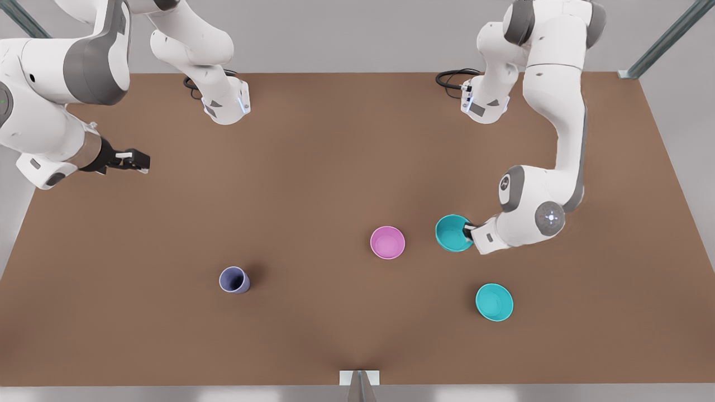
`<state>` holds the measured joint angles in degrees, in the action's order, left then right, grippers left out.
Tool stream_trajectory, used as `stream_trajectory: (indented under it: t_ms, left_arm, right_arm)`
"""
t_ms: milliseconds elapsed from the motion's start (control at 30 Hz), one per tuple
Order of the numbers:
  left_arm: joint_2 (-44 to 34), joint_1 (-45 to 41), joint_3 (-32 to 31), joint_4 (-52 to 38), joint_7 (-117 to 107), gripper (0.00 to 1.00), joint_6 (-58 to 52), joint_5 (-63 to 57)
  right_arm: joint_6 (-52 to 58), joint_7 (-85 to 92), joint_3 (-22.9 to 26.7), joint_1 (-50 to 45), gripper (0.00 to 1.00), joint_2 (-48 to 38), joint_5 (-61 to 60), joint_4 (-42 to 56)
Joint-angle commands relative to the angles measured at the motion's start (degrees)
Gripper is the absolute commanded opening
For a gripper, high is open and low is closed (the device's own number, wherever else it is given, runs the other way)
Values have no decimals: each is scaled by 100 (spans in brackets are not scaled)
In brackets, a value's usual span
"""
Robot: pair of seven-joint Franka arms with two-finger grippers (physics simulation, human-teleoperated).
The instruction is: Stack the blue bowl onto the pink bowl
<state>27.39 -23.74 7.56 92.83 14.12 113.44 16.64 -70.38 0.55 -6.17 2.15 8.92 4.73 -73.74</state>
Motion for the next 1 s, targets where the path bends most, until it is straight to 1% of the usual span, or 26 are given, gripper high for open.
stream_trajectory:
  t_ms: [0, 67, 100, 233, 533, 867, 900, 933, 967]
  left_arm:
    - [434, -596, -17, -599, -4891, 21, -235, 23]
    - [917, -1088, -17, -959, -5551, 21, -200, 15]
    - [1102, -1133, -17, -1232, -5684, 21, -200, 32]
    - [1243, -1124, -26, -1232, -5675, 21, -59, 208]
    - [1454, -1080, -26, -1223, -5648, 21, 38, 182]
    - [1542, -1045, -26, -1179, -5543, 21, 29, 155]
    - [1542, -1045, -26, -1179, -5543, 65, 29, 155]
    - [1542, -1054, -26, -1179, -5490, 100, 20, 173]
    - [1533, -1045, -79, -1179, -5490, 100, -15, 182]
  right_arm:
    - [-46, 569, 2, -4, 100, -31, 10, 0]
    - [-54, 577, 2, -4, 100, -31, 19, 0]
    - [-54, 569, 2, -13, 100, -31, 28, 0]
    - [-54, 569, 2, -31, 100, 13, 28, 9]
    - [-54, 569, -7, -39, 100, 31, 19, 9]
    - [-54, 569, -7, -39, 100, 39, -16, 9]
    - [-54, 569, -7, -48, 100, 39, -16, 9]
    - [-54, 569, -7, -48, 100, 39, -25, 9]
    - [-54, 569, -7, -39, 100, 39, -25, 9]
